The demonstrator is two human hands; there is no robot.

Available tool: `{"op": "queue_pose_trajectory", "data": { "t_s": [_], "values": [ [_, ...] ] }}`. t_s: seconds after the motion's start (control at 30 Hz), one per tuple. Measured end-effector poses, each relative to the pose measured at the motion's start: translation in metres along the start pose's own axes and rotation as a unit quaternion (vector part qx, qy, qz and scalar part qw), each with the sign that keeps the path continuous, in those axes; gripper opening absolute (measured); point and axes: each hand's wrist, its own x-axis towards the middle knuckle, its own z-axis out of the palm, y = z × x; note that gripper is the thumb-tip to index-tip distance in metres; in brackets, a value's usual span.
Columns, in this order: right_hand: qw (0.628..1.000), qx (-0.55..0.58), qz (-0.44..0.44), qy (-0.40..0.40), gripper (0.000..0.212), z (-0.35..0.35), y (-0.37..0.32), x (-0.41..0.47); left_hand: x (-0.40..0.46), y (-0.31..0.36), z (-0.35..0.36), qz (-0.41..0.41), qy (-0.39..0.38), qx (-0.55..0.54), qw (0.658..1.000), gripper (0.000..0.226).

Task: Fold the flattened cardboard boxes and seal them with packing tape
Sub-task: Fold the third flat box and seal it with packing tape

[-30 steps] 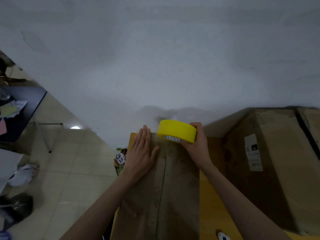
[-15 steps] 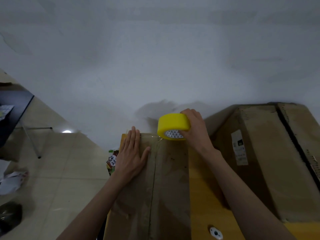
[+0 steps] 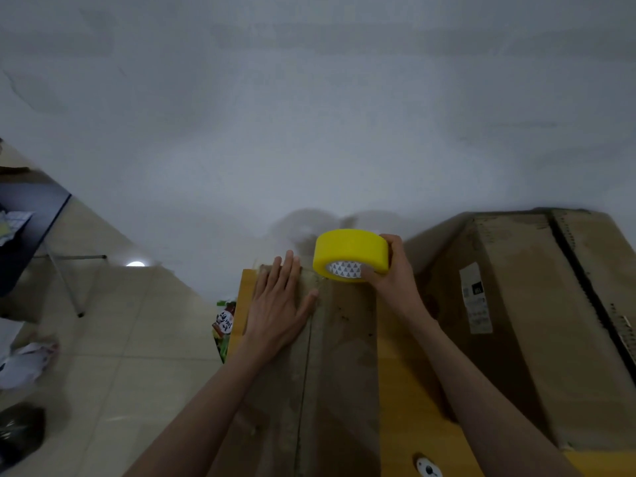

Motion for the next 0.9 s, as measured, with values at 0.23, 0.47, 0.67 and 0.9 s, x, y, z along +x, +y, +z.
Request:
{"op": "queue_pose_trajectory", "data": {
  "t_s": [0.23,0.47,0.67,0.9],
  "values": [
    [0.998,-0.002,-0.011,0.063,0.033,0.000,-0.003,-0.005,-0.002,-0.010,0.008,0.008,0.006,-0.010,1.000,0.083],
    [0.987,-0.098,-0.037,0.122,0.047,-0.048,0.004,-0.008,-0.004,-0.012,0.009,0.019,-0.002,-0.004,1.000,0.080],
    [0.983,-0.117,-0.051,0.130,0.050,-0.049,0.007,-0.014,-0.003,-0.007,0.010,0.030,-0.011,0.011,0.999,0.077],
    [0.972,-0.176,-0.071,0.140,0.056,-0.047,0.005,-0.012,-0.002,-0.001,0.010,0.036,-0.009,0.016,0.999,0.080]
  ]
}}
